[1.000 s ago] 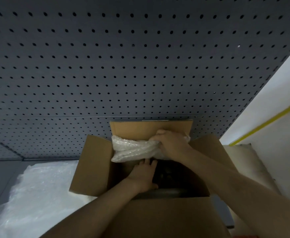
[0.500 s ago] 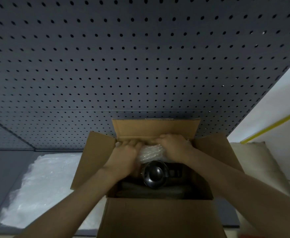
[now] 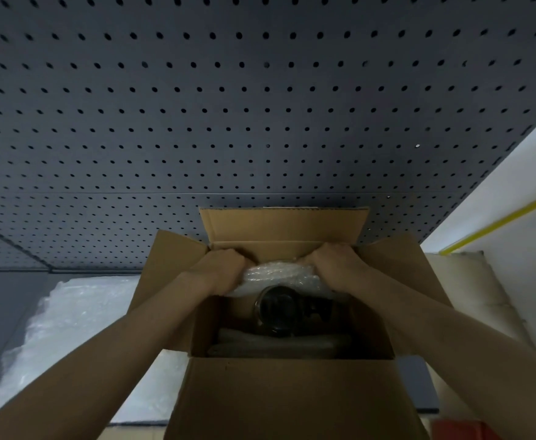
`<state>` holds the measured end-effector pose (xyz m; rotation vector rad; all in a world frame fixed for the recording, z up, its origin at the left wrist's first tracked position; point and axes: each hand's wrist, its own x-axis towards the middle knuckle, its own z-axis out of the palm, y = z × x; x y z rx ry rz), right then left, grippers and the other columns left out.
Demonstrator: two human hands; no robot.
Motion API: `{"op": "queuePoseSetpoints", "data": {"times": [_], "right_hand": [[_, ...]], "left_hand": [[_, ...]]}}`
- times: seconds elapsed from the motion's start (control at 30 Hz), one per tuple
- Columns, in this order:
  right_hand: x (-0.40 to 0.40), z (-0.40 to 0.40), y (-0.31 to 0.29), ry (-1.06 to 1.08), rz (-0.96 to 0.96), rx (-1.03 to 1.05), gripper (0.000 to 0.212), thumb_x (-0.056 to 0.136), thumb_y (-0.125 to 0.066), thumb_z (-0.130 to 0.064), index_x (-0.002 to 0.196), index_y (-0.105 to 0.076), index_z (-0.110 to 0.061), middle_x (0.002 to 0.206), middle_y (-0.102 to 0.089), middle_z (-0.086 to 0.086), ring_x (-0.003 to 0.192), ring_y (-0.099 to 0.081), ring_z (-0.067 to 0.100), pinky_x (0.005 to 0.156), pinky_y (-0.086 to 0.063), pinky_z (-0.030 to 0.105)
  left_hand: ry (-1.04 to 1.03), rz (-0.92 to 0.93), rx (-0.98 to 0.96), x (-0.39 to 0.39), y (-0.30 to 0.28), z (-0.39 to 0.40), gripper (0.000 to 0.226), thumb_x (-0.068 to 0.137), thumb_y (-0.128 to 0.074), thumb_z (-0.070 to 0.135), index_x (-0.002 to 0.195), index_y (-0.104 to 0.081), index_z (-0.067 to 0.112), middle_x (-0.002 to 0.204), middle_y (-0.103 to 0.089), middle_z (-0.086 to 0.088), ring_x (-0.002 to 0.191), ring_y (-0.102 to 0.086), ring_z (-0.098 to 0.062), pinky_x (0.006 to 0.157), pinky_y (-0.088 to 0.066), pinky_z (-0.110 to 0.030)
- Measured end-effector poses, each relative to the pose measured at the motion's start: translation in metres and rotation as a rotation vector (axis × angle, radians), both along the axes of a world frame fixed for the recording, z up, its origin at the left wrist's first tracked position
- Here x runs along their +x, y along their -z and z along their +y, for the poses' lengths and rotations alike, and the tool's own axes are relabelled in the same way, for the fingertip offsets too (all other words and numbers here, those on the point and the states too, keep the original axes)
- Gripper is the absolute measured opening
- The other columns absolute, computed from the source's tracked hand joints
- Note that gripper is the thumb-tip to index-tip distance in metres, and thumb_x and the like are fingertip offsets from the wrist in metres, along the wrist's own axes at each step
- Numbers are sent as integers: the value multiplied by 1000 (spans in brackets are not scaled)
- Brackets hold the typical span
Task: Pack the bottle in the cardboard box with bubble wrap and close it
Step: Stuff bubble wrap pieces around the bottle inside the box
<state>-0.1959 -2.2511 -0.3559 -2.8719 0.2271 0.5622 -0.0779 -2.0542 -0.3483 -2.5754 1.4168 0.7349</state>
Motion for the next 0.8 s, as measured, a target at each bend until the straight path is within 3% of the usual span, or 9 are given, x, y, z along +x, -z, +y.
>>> {"op": "queuePoseSetpoints", "data": {"times": [0.13,0.33,0.63,0.8], "right_hand": [[4,4,15,16,69,-50,31,95,-47,-16,119,-65,-25,115,-66,4,100,-63,22,92,-51,38],[14,12,27,-36,153,-154,26,92,-50,-23,114,-64,-20,112,-65,3,97,-62,21,80,-50,30],[14,15,35,-6,194,-145,26,91,-53,-17,114,-64,-16,115,-64,7,100,-61,24,79,-49,32],[3,9,22,3,118,-108,33,90,-53,-16,119,-65,-28,115,-65,3,99,-61,22,79,-49,32]], "left_hand": [[-15,20,37,4,10,-8,28,94,-48,16,116,-65,18,108,-68,-6,90,-62,-20,75,-44,-27],[-63,61,86,7,27,-16,27,95,-46,12,112,-67,13,111,-68,-8,96,-63,-22,83,-48,-31],[-68,43,115,8,43,-22,27,95,-48,12,114,-67,14,116,-67,-8,103,-63,-24,93,-51,-37],[-24,8,135,3,34,-15,30,93,-49,12,119,-63,16,117,-65,-7,103,-62,-23,92,-51,-36]]}}
